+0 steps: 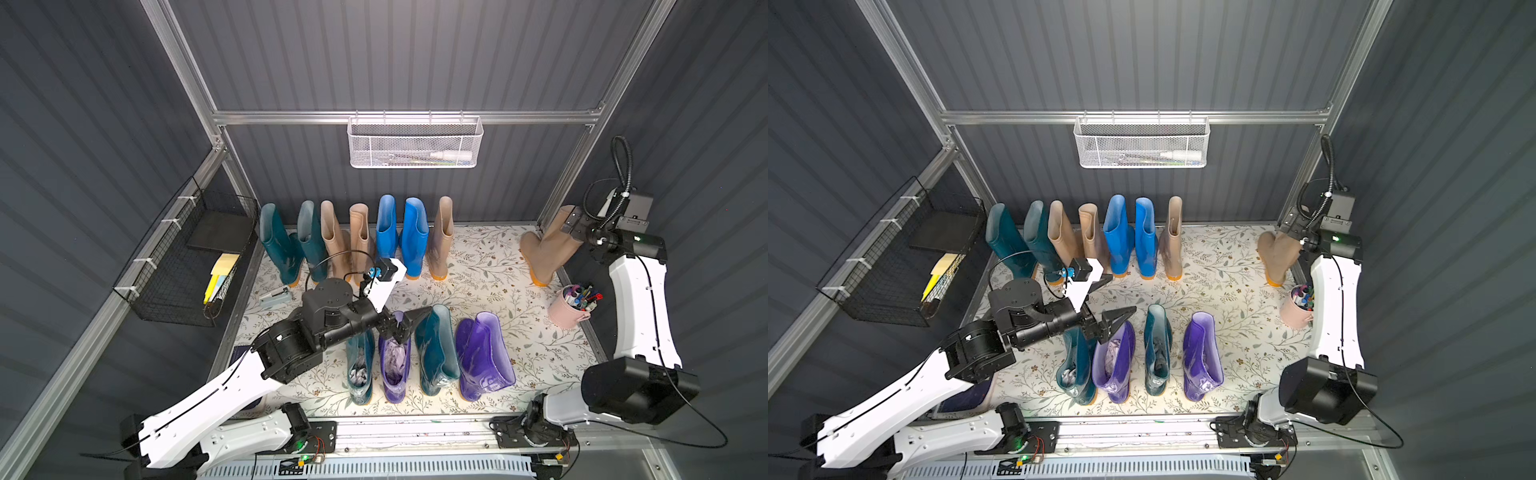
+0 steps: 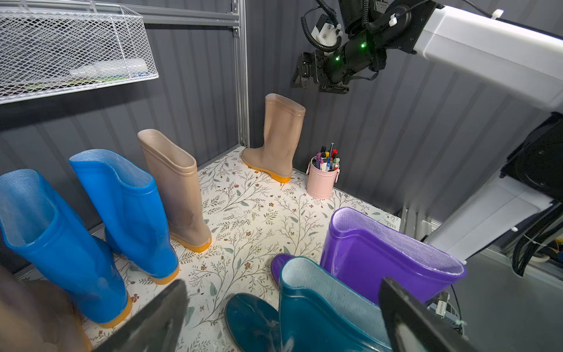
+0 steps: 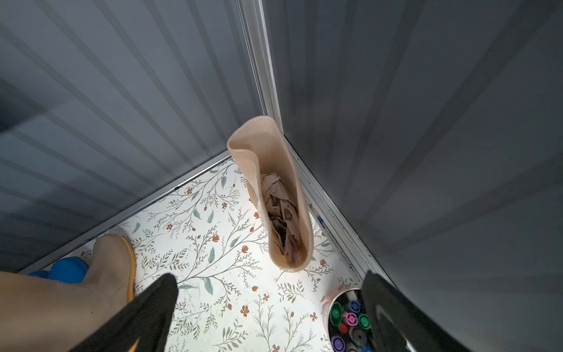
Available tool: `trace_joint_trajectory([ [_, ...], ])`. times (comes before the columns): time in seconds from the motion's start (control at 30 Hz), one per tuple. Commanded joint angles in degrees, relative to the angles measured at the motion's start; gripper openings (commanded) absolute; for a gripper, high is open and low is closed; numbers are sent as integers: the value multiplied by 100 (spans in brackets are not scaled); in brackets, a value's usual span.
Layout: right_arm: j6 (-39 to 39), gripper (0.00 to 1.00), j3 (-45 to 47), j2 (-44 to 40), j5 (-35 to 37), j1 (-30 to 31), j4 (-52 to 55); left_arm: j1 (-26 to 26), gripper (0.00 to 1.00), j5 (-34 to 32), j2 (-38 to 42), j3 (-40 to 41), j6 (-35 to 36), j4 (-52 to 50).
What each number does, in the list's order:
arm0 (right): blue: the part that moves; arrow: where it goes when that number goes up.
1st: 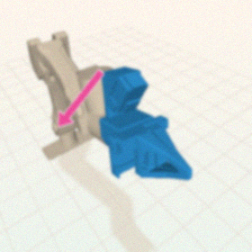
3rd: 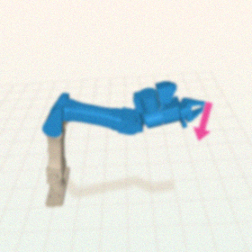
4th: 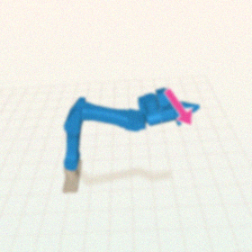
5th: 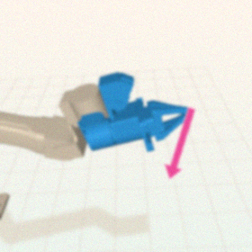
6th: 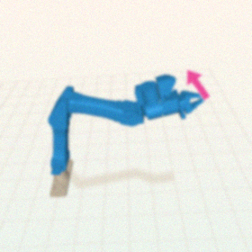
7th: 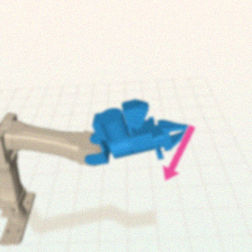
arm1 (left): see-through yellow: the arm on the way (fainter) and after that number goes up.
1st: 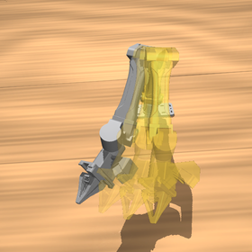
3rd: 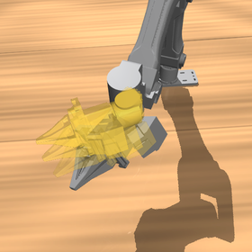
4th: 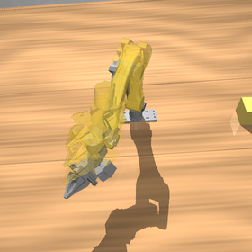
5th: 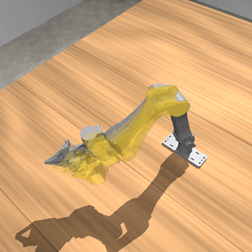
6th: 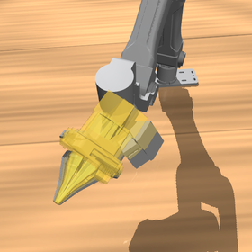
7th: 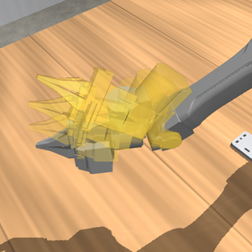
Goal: Match and arrange rain boots in pairs
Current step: Pair a pair of rain boots at the center of the board.
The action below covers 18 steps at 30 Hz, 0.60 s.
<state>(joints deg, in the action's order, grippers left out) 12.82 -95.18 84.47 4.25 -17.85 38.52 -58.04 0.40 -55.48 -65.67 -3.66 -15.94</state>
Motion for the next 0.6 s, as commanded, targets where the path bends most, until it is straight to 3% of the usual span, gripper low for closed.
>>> trace_joint_trajectory([
  [0.0,-103,99,133,84,-81,-61,-177,-17,100,-1,51,129,-94,83],
  [0.23,-114,99,545,-110,-151,-70,-581,-6,100,-14,-184,-86,45,-107],
  [0.4,-283,99,1564,-492,-153,-74,-1686,-5,99,39,-389,-197,62,-70],
  [0.57,-533,99,1925,-262,-250,-138,-2217,-5,99,108,-649,-428,-33,-91],
])
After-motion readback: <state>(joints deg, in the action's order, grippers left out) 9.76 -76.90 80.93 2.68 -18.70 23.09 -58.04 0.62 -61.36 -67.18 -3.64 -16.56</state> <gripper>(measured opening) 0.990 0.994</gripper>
